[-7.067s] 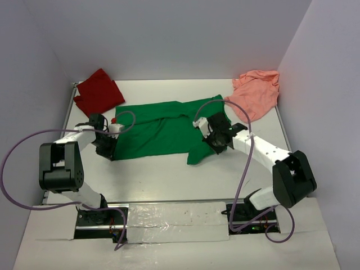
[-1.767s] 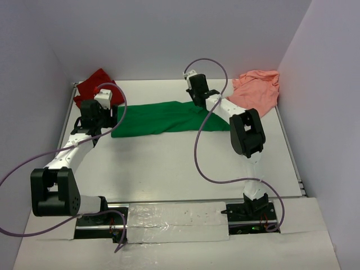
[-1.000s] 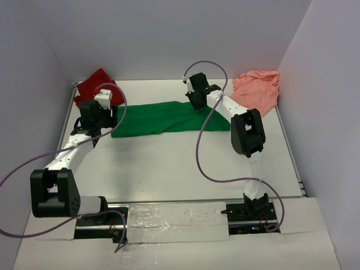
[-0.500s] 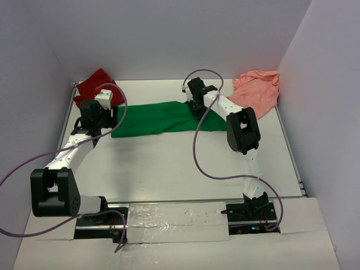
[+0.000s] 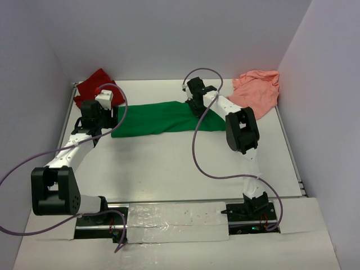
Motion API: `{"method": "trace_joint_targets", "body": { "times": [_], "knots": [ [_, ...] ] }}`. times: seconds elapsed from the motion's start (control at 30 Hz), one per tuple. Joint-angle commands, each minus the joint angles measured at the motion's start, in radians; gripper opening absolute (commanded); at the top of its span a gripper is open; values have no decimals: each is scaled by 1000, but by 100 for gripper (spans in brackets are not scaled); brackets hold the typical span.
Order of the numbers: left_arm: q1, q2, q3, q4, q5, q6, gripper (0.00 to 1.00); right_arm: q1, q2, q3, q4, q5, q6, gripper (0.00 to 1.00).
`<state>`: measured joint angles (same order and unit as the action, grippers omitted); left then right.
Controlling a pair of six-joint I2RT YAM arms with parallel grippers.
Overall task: Fold and stack the t-shirts
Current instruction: Fold the other side of the tshirt into a rectangle
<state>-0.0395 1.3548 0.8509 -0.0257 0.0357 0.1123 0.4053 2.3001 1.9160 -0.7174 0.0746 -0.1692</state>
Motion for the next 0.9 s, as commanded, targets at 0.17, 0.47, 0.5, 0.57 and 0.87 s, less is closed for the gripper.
{"method": "trace_joint_targets", "body": {
  "times": [0.17, 0.47, 0.5, 0.57, 0.87],
  "knots": [
    [-10, 15, 0, 36, 20, 3, 74, 4, -7, 57, 110, 82, -36, 0],
    [-14, 26, -10, 55, 15, 4, 74, 13, -37, -28, 266, 108, -32, 0],
    [-16, 27, -12, 55, 15, 6, 74, 15, -53, -40, 297, 109, -26, 0],
    [-16, 32, -9, 52, 24, 6, 74, 17, -67, -51, 325, 97, -23, 0],
    [-79, 62, 2, -8, 196, 70, 71, -8, -404, -359, 617, -68, 14, 53]
  ]
}}
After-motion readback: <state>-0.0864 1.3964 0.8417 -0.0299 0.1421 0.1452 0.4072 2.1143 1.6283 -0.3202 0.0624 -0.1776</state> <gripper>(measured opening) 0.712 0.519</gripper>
